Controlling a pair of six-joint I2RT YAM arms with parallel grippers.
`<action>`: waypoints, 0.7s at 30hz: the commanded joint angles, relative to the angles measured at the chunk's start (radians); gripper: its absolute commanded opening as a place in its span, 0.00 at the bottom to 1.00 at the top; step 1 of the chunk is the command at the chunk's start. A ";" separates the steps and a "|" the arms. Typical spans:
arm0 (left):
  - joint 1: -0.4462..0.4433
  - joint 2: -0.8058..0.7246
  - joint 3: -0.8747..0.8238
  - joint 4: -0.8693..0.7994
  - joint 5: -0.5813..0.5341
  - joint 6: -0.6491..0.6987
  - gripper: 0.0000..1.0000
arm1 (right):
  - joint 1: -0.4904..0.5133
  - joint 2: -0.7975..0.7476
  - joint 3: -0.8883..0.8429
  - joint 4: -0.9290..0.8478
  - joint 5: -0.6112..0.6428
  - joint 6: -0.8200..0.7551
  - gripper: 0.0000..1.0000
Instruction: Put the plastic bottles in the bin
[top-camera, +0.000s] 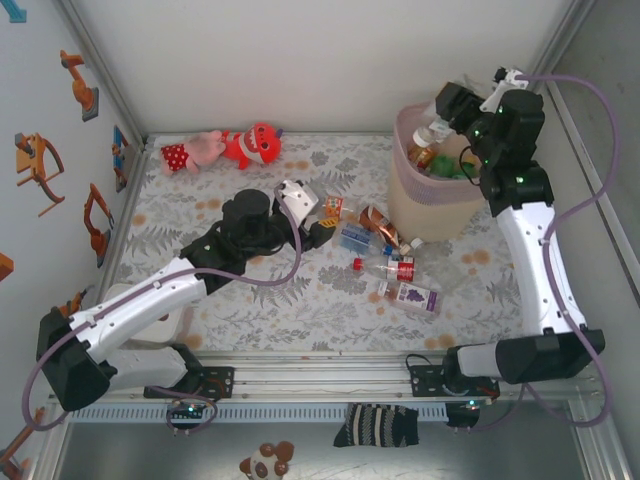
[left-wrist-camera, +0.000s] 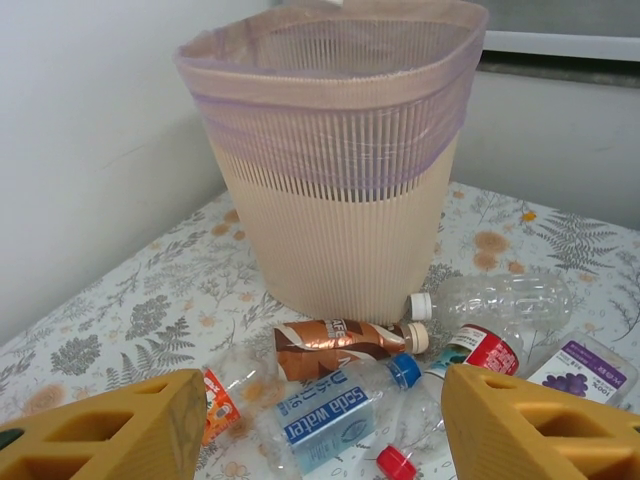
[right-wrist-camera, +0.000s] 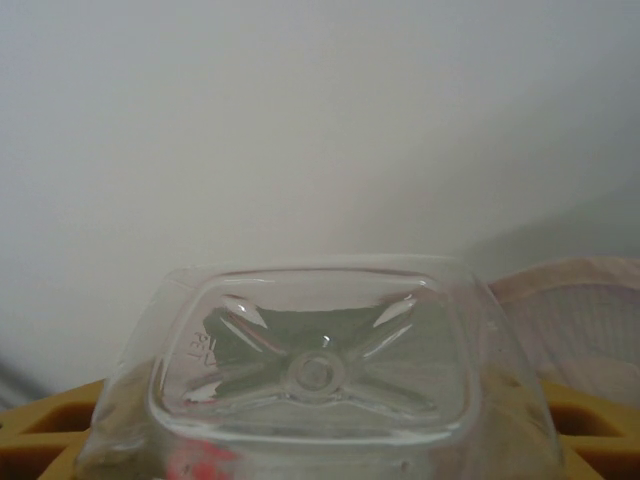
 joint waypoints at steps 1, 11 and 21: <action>0.001 -0.040 -0.012 0.008 -0.009 0.004 0.63 | -0.038 0.049 0.015 0.044 0.135 0.108 0.55; 0.001 -0.069 -0.047 0.008 -0.036 -0.002 0.63 | -0.046 0.234 0.062 -0.070 0.505 0.392 0.53; 0.001 -0.090 -0.069 0.000 -0.057 -0.004 0.63 | -0.051 0.385 0.054 -0.097 0.496 0.533 0.53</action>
